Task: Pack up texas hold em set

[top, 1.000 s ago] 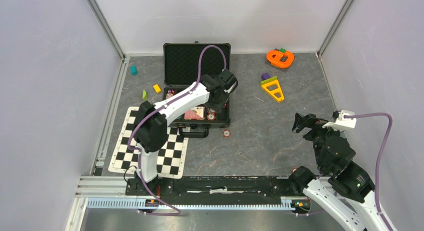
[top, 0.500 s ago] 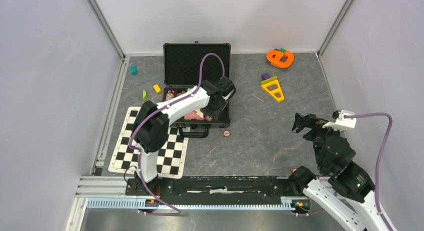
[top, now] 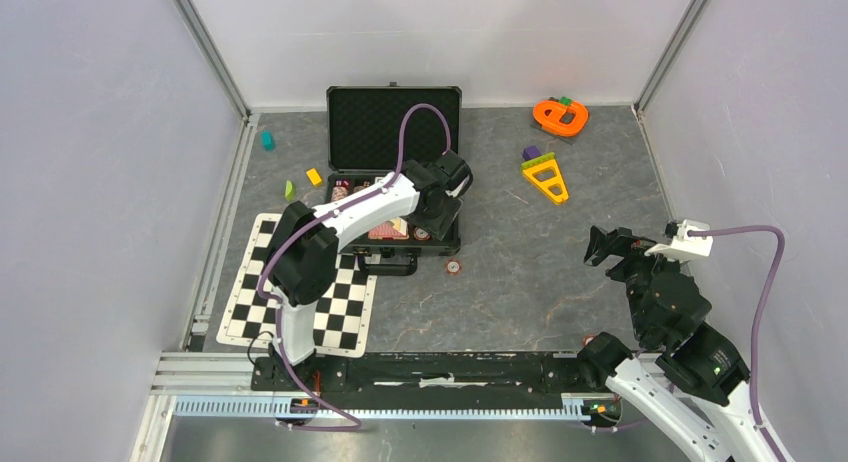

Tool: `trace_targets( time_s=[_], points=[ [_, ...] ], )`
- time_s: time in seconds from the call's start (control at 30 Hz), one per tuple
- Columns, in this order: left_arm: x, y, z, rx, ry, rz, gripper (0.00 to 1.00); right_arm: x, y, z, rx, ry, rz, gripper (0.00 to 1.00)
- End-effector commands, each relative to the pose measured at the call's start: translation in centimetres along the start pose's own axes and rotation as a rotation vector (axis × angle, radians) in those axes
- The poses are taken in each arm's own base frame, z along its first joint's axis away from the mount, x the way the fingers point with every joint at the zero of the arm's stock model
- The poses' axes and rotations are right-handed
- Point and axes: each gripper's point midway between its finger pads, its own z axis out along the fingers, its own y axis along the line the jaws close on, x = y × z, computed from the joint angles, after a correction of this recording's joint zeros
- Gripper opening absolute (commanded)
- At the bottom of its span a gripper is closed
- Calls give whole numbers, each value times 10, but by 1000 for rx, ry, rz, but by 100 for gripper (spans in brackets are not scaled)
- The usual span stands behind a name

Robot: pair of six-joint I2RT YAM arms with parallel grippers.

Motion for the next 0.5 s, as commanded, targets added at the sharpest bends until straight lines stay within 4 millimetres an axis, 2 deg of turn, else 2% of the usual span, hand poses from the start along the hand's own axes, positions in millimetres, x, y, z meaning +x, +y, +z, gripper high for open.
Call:
trace_targets(
  time_s=[0.0, 0.07, 0.23, 0.33, 0.47],
  points=[
    [-17, -2, -19, 35, -83, -18, 72, -5, 2, 0, -4, -15, 4, 98],
    [-15, -1, -20, 33, -77, -18, 75, -6, 1, 0, -3, -17, 5, 98],
    [-14, -7, -38, 82, -104, -25, 74, -6, 1, 0, -4, -17, 4, 98],
    [-7, -21, -53, 99, -128, 11, 74, -6, 1, 0, -5, -17, 2, 98],
    [6, -53, -69, 113, -176, 30, 78, -6, 2, 0, -5, -19, 6, 99]
  ],
)
